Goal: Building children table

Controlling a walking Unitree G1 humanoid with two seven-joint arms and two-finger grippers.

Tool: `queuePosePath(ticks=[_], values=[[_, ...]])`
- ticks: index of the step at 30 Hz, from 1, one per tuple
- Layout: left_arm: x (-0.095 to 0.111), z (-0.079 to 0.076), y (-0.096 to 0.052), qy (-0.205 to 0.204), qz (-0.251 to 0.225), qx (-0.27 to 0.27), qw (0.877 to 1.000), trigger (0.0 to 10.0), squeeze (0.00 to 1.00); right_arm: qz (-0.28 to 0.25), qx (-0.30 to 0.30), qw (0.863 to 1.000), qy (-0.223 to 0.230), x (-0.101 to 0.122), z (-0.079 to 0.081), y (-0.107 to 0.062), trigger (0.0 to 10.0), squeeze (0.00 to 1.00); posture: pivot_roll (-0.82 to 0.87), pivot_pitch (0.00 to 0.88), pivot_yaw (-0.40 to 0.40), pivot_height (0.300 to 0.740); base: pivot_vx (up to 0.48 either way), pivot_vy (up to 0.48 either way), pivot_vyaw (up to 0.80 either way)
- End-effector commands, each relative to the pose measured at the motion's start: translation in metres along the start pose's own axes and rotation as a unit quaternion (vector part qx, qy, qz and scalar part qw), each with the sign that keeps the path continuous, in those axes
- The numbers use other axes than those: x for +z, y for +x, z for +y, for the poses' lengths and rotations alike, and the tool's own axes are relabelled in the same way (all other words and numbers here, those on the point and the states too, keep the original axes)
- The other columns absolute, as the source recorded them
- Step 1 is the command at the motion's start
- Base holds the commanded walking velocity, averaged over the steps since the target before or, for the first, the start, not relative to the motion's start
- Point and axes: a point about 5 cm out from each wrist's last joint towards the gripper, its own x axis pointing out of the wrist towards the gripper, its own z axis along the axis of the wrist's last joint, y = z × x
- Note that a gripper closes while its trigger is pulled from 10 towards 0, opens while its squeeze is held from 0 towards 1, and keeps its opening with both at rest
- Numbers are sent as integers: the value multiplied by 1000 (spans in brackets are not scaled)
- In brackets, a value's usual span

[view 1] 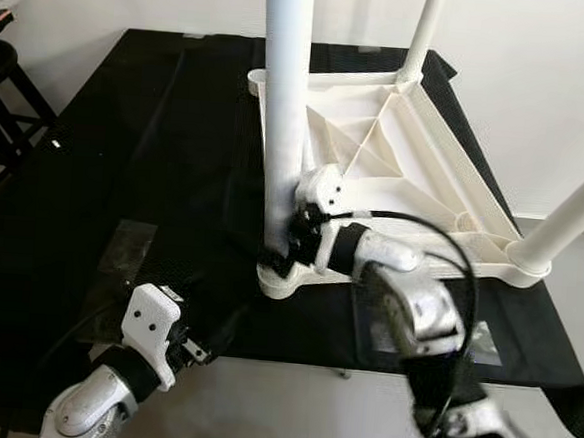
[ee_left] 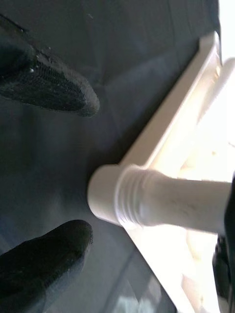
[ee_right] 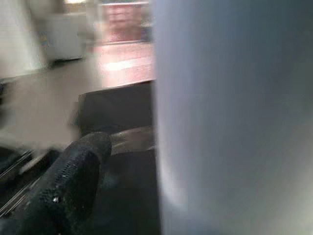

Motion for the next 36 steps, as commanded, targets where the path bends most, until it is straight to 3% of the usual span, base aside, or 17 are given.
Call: queuePosePath(ticks=[1, 4, 9, 16, 17, 18, 19, 33, 34, 36], values=[[-2, -1, -3, 6, 7, 0, 1000, 10000, 0, -6, 37, 999, -9, 0, -1, 2, 10000, 0, -150, 158, 1, 740, 0, 0, 0], [-1, -1, -4, 7, 8, -3, 1000, 10000, 0, 21, 58, 998, 10, -7, -15, -1, 10000, 0, -124, 167, 11, 740, 0, 0, 0], [1, -3, -7, 9, 8, -6, 1000, 10000, 0, 34, 80, 996, 20, -7, -22, -1, 10000, 0, -107, 183, 5, 740, 0, 0, 0], [4, -6, -10, 6, 5, -7, 1000, 10000, 0, 56, 113, 992, -5, -1, -36, -4, 10000, 0, -101, 202, -7, 740, 0, 0, 0], [4, -7, -11, 6, 5, -8, 1000, 10000, 0, 59, 116, 991, -7, 0, -39, -6, 4157, 0, -99, 220, -11, 740, 0, 0, 0], [4, -7, -11, 6, 5, -8, 1000, 10000, 0, 59, 116, 991, -7, 0, -39, -6, 4157, 0, -99, 220, -11, 740, 0, 0, 0], [6, -7, -11, 5, 4, -9, 1000, 10000, 0, 62, 122, 991, -6, 2, -41, -9, 0, 0, -97, 226, -12, 740, 0, 0, 0], [9, -11, -13, 2, 3, -11, 1000, 10000, 0, 66, 125, 990, -27, 14, -50, -18, 0, 0, -109, 249, -21, 740, 0, 0, 0], [8, -11, -14, 1, 4, -12, 1000, 10000, 0, 63, 66, 995, -30, 7, -48, -19, 0, 0, -124, 250, -36, 740, 0, 0, 0], [8, -11, -14, 1, 5, -13, 1000, 10000, 0, 62, 50, 996, -31, 5, -48, -19, 0, 0, -124, 250, -36, 740, 0, 0, 0]])
